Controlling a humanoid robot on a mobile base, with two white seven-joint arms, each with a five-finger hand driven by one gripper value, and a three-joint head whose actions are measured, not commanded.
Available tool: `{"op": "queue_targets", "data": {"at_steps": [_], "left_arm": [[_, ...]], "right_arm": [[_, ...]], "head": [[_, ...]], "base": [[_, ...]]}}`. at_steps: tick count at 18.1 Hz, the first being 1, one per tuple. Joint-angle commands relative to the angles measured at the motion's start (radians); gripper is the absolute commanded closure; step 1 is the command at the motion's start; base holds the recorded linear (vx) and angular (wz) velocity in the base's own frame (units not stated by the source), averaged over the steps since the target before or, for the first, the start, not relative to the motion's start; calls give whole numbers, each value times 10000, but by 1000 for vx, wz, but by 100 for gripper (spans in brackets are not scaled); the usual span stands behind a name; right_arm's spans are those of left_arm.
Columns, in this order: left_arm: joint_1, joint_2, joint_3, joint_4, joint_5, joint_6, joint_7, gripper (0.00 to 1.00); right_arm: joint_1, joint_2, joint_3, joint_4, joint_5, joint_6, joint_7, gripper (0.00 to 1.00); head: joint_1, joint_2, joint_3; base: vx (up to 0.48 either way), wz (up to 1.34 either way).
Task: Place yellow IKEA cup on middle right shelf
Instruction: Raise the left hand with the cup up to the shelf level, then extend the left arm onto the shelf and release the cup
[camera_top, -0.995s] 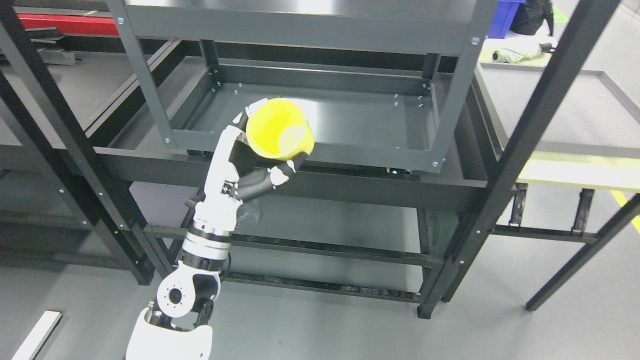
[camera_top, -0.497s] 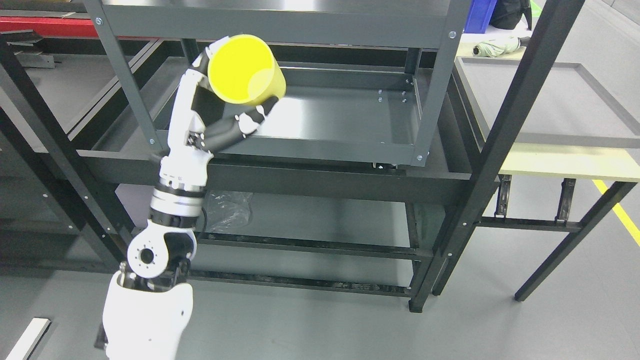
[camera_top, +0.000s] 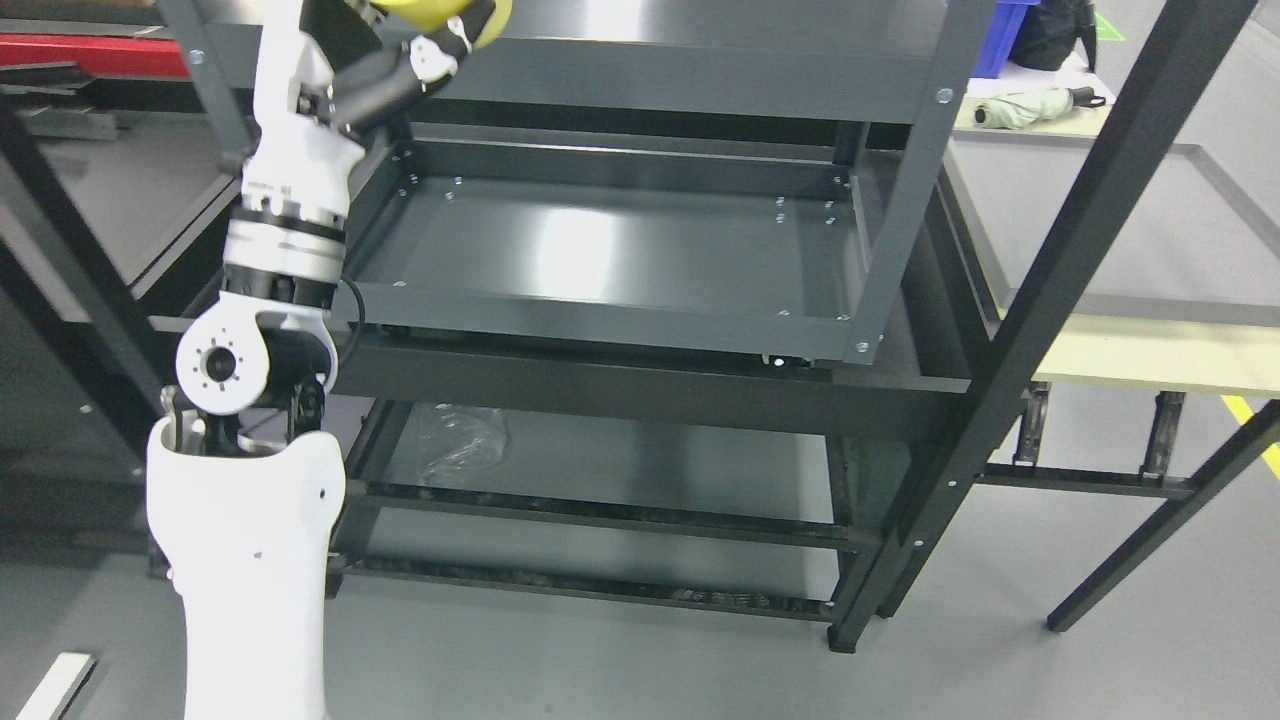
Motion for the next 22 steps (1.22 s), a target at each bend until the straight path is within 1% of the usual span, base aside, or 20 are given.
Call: {"op": "queue_targets", "data": {"at_steps": [1, 3, 5, 6, 9, 12, 15, 18, 22], "left_arm": [[-1735, -129, 528, 734, -617, 1161, 216, 92], [-1951, -129, 130, 1102, -617, 1655, 1011, 92], [-2105, -129, -85, 1409, -617, 1840, 2191, 93], [-2182, -129, -147, 1471, -617, 1871, 2546, 93], [-2274, -129, -163, 1808, -572, 2023, 3100, 93], [-2397, -129, -285, 1840, -389, 2697, 3911, 93], [-2550, -129, -683, 1855, -50, 3342, 5031, 98], [-2642, -129, -899, 1962, 270, 3497, 5417, 100], [-2887, -129, -945, 2299, 1466, 3849, 5907, 99]], "right_arm": [[110, -175, 169, 0, -245, -38, -2154, 1], [110, -175, 169, 0, -245, -38, -2154, 1], [110, -175, 169, 0, -245, -38, -2154, 1], [110, -175, 169, 0, -245, -38, -2154, 1], [110, -175, 169, 0, -245, -38, -2154, 1], [110, -175, 169, 0, -245, -38, -2154, 1], [110, -175, 169, 0, -245, -38, -2154, 1], [110, -175, 169, 0, -245, -38, -2154, 1], [110, -175, 169, 0, -245, -38, -2154, 1]], "head": [[0, 0, 0], [0, 0, 0], [0, 0, 0], [0, 0, 0], [0, -2, 0], [0, -2, 0], [0, -2, 0], [0, -2, 0], [0, -2, 0]], "base": [[119, -217], [118, -287], [135, -387], [152, -418], [190, -244], [180, -79], [160, 1], [134, 75], [92, 51]]}}
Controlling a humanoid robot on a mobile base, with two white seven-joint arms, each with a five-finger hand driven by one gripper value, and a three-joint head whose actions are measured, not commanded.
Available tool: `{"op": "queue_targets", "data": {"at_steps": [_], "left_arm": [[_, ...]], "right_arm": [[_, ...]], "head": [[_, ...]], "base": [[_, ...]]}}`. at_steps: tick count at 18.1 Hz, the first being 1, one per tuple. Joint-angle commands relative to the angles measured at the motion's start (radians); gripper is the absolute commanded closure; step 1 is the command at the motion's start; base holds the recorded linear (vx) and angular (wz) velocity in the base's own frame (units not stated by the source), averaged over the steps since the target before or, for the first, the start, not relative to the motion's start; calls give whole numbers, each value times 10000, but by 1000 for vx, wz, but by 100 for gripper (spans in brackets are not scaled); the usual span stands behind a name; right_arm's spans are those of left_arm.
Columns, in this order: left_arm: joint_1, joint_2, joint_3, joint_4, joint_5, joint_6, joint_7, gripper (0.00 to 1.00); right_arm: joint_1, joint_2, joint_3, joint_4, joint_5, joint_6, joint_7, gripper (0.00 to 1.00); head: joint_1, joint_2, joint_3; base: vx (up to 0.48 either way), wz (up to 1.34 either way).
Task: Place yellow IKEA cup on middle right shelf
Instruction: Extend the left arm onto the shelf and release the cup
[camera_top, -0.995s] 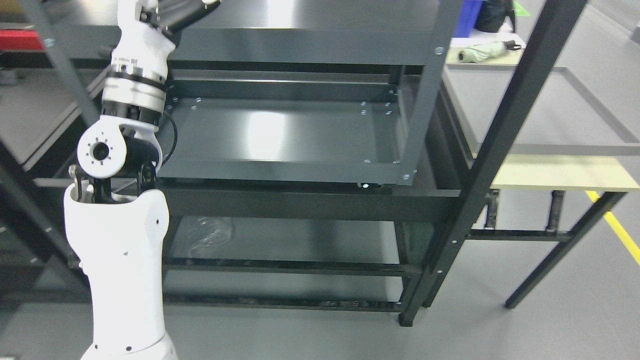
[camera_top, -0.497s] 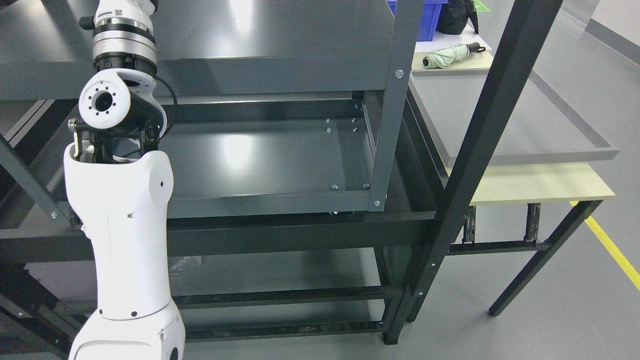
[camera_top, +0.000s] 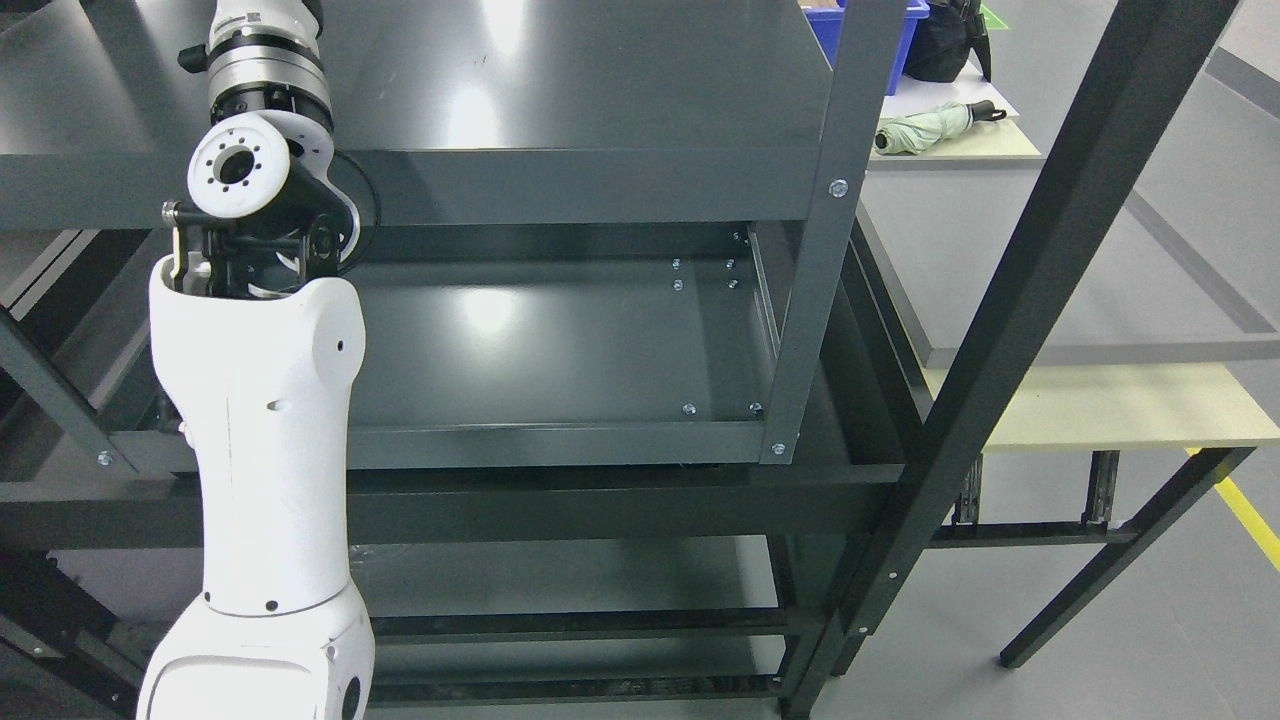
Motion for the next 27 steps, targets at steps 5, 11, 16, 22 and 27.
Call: {"op": "queue_targets", "data": {"at_steps": [5, 11, 16, 22, 27], "left_arm": [[-1037, 139, -461, 1690, 1258, 1066, 1129, 99], [-1268, 139, -796, 2520, 1519, 1817, 1175, 81], [-1468, 139, -1243, 2827, 1504, 2003, 1191, 59], [-1468, 139, -1335, 2950, 1489, 2233, 1175, 34], [-1468, 139, -1335, 2950, 1458, 2402, 1175, 24]], "right_arm": [[108, -175, 168, -1, -245, 6, -2154, 1], [108, -175, 168, -1, -245, 6, -2154, 1], [108, -175, 168, -1, -245, 6, -2154, 1], [108, -175, 168, -1, -245, 6, -2154, 1], [108, -175, 168, -1, -245, 6, -2154, 1]], "head": [[0, -1, 0], [0, -1, 0], [0, -1, 0], [0, -1, 0], [0, -3, 0]], "base": [[38, 0], [4, 0], [0, 0], [0, 0], [0, 0]]}}
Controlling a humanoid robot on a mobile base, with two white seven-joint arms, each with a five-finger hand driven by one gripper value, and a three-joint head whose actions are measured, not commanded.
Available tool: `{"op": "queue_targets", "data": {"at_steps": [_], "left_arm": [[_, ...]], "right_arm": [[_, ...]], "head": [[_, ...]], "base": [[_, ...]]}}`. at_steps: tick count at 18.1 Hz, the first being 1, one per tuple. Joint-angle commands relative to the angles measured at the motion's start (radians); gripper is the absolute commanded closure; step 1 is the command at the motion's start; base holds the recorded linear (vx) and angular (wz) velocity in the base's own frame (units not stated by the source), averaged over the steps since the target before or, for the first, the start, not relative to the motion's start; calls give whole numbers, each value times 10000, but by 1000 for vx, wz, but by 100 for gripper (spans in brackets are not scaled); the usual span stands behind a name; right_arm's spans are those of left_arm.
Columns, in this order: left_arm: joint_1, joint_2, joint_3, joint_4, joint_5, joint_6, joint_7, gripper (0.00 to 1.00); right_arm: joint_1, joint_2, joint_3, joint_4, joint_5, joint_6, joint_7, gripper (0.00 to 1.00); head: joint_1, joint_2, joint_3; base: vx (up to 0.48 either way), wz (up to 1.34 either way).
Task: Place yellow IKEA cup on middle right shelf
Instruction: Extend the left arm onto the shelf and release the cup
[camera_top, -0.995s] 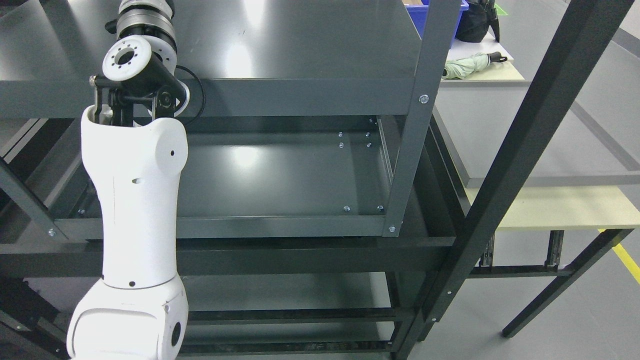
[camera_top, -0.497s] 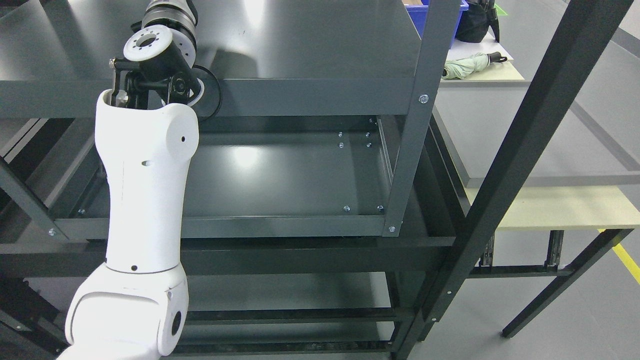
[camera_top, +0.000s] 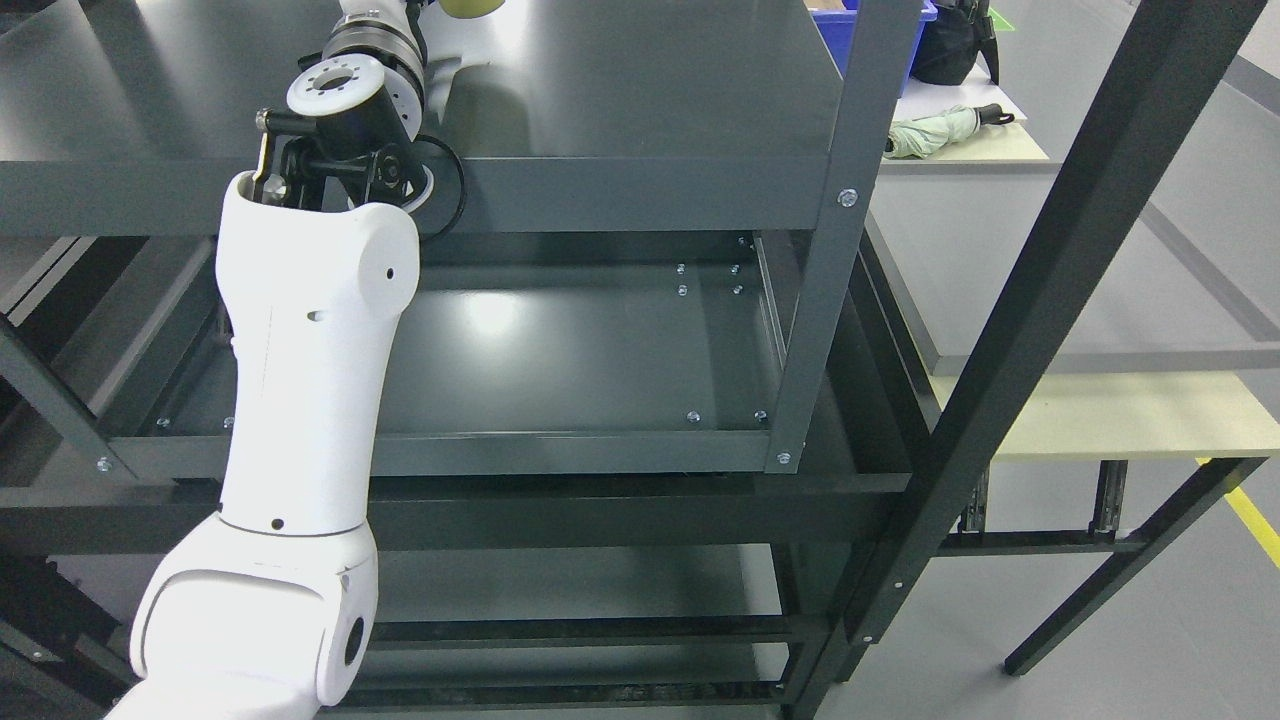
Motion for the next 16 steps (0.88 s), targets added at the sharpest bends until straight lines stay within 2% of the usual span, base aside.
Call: {"op": "queue_targets", "data": {"at_steps": [1, 7, 16], "left_arm": [[-27, 172, -251, 375, -52, 53, -5, 20], [-58, 172, -282, 268, -37, 38, -35, 3], [-104, 172, -343, -361, -83, 38, 10, 1]], "right_arm": [[107, -175, 169, -1, -246, 7, -2154, 1], [107, -175, 169, -1, -246, 7, -2154, 0], [107, -175, 169, -1, -246, 7, -2154, 1]], "head": [[0, 0, 0], [0, 0, 0], [0, 0, 0]], "base": [[0, 0], [0, 0], [-2, 0]]}}
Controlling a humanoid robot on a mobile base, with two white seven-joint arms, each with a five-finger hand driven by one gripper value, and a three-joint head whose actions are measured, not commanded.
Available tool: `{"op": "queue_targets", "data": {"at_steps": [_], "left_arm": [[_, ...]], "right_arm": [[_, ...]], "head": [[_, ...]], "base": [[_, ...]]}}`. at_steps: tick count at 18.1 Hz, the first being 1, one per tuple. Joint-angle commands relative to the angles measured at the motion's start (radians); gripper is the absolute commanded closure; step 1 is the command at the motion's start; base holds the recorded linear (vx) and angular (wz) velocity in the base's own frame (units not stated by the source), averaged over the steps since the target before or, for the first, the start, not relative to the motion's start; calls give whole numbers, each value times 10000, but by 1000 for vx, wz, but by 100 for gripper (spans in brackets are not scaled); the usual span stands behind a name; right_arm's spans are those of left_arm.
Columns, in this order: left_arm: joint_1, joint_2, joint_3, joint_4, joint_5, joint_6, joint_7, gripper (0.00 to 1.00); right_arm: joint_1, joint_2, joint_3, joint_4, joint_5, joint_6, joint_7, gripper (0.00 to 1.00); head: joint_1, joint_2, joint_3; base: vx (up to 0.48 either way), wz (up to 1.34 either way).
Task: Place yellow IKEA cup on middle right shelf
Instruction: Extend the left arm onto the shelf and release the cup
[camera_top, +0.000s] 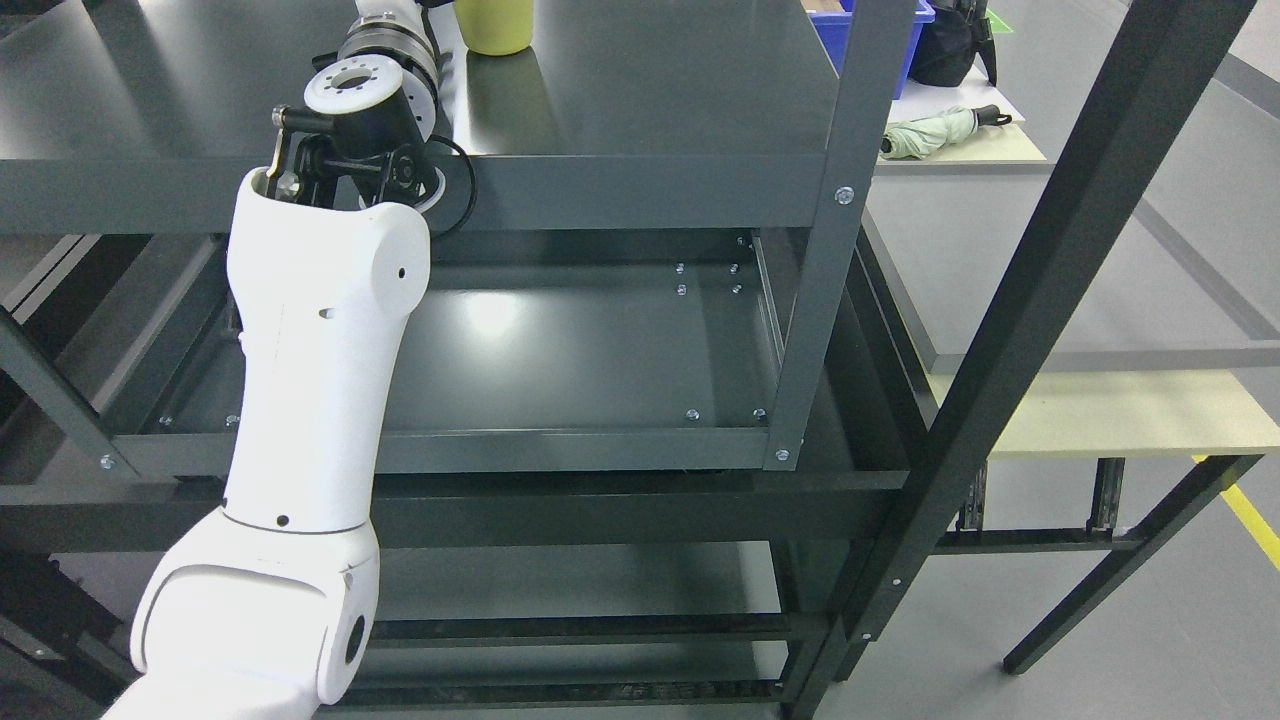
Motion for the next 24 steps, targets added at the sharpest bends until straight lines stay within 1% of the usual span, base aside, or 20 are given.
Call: {"op": "queue_targets", "data": {"at_steps": [1, 8, 24], "left_arm": [[-19, 175, -101, -436, -25, -40, 18, 1], [-19, 175, -40, -467, -378, 113, 18, 1], [73, 175, -24, -1448, -531, 849, 18, 1]], "right_arm": [[107, -175, 169, -1, -245, 7, -2154, 0], [107, -175, 169, -1, -245, 7, -2154, 1], [107, -175, 169, 14, -245, 7, -2154, 1]], "head": [[0, 0, 0], [0, 0, 0], [0, 0, 0]], "base": [[-17, 0], [-32, 0], [-61, -12]]}}
